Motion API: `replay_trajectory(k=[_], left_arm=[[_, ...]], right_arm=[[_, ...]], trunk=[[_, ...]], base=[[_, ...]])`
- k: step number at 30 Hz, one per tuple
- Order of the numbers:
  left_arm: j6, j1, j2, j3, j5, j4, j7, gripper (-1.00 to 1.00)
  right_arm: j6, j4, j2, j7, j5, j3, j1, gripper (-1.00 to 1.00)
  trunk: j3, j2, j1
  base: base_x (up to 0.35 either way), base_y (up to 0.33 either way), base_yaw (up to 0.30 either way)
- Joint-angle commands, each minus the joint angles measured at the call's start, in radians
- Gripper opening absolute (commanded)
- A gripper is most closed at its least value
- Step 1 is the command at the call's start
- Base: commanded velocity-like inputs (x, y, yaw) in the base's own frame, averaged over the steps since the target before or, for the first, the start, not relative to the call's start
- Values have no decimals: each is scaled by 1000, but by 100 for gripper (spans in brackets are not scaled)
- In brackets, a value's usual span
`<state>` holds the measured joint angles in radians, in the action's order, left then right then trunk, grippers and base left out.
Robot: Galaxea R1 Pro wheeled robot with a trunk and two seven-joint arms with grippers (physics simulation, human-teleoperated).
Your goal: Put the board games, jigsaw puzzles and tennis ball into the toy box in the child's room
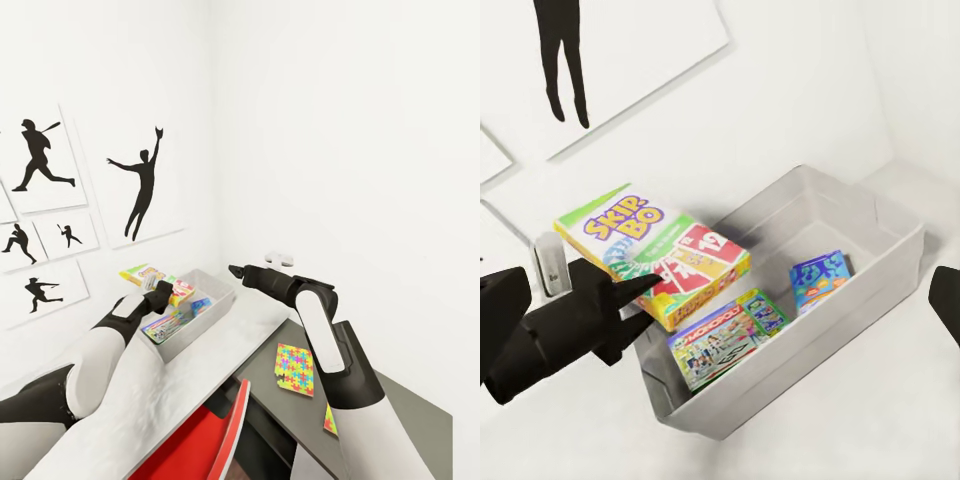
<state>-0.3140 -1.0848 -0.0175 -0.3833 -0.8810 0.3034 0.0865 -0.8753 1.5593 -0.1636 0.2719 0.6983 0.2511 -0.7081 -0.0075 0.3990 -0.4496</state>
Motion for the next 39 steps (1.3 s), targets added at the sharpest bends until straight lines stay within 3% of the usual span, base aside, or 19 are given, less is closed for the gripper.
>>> replay_trajectory(k=[1, 4, 6, 13, 18, 21, 24, 27, 31, 36, 39], left_arm=[[-9, 0, 1, -40, -35, 2, 7, -100], [-15, 0, 4, -116, -104, 2, 7, -100], [-14, 0, 5, -129, -115, 2, 7, -100], [-3, -1, 12, -145, -140, 2, 7, -100], [99, -1, 42, -156, -236, 6, 7, -100], [165, -1, 61, -157, -259, 9, 7, -100], [237, -1, 81, -157, -267, 12, 7, -100], [353, -1, 121, -158, -271, 13, 7, -100], [437, -1, 165, -158, -272, 13, 8, -100], [498, -1, 192, -158, -274, 11, 13, -100], [543, -1, 192, -158, -274, 11, 15, -100]], right_arm=[[-2, 1, 0, 10, 10, 1, -1, 100], [-3, 1, 0, 10, 10, 3, -1, 100], [-3, 1, 0, 10, 10, 3, -1, 100], [-4, 1, -1, 10, 10, 5, -1, 100], [-4, 1, -2, 10, 10, 5, -1, 100], [-4, 1, -2, 10, 10, 5, -1, 100], [-4, 1, -2, 10, 10, 5, -1, 100], [-7, 1, -2, 10, 11, 5, -1, 100], [-7, 1, -2, 10, 12, 6, -1, 100], [-4, 1, -2, 10, 12, 7, -1, 100], [-3, 1, -2, 10, 12, 9, -1, 100]], trunk=[[-1, 1, 0], [-1, 1, 0], [-1, 1, 0], [-1, 1, 0], [-1, 1, 0], [-1, 1, 0], [-1, 1, 0], [-1, 1, 0], [-1, 1, 0], [-1, 1, 0], [-1, 1, 0]], base=[[0, 0, 0], [0, 0, 0], [0, 0, 0], [0, 0, 0], [0, 0, 0], [0, 0, 0], [0, 0, 0], [0, 0, 0], [0, 0, 0], [0, 0, 0], [0, 0, 0]])
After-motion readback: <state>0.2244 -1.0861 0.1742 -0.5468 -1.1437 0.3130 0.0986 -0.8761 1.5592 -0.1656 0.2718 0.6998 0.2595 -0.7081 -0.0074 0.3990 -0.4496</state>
